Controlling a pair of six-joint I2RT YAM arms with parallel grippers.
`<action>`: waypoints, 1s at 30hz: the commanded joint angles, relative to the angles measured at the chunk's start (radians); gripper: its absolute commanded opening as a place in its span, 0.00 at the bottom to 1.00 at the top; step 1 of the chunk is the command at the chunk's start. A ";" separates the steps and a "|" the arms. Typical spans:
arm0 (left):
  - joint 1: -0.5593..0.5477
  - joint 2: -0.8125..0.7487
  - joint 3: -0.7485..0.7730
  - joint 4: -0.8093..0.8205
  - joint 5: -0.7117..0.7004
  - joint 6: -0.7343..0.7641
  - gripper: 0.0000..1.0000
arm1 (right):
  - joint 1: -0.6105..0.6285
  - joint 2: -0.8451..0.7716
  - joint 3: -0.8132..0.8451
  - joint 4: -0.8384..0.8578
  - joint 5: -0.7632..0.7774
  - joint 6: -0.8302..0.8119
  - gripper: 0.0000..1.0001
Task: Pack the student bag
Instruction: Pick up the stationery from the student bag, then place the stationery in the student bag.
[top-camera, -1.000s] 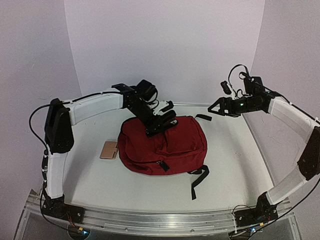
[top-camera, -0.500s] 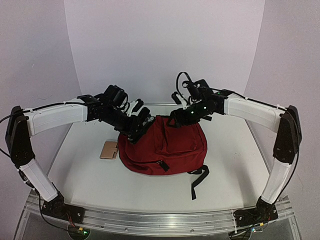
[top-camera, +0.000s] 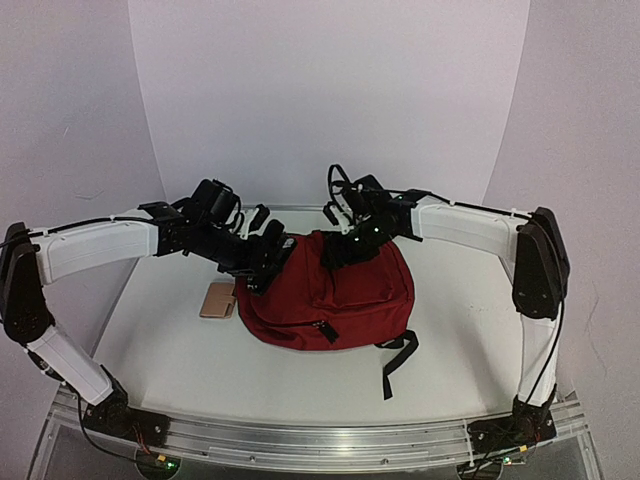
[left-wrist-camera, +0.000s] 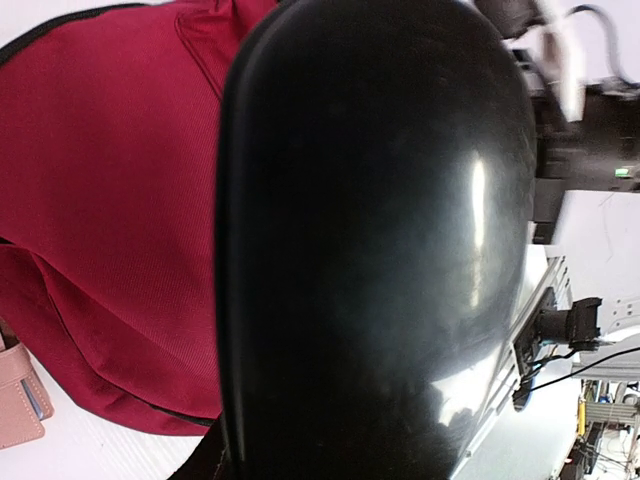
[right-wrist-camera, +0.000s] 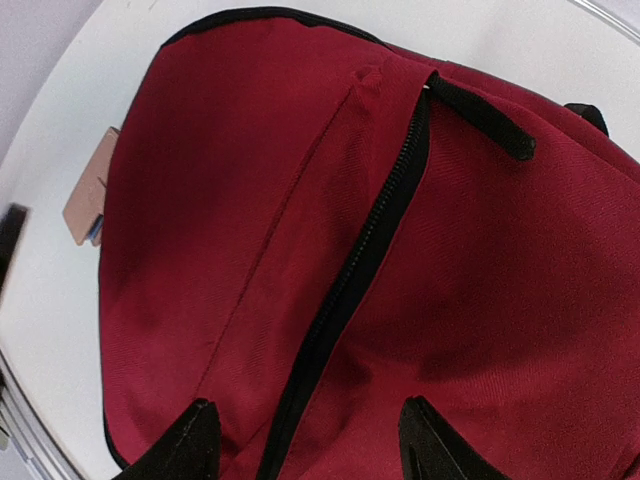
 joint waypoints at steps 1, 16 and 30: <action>0.008 -0.061 -0.002 0.102 0.010 -0.020 0.00 | 0.002 -0.005 0.040 -0.043 0.062 0.002 0.42; 0.006 0.038 -0.004 0.239 0.221 -0.066 0.00 | -0.002 -0.211 -0.036 -0.090 0.088 -0.101 0.00; -0.037 0.352 0.132 0.395 0.560 -0.148 0.00 | -0.010 -0.281 -0.088 -0.089 -0.026 -0.151 0.00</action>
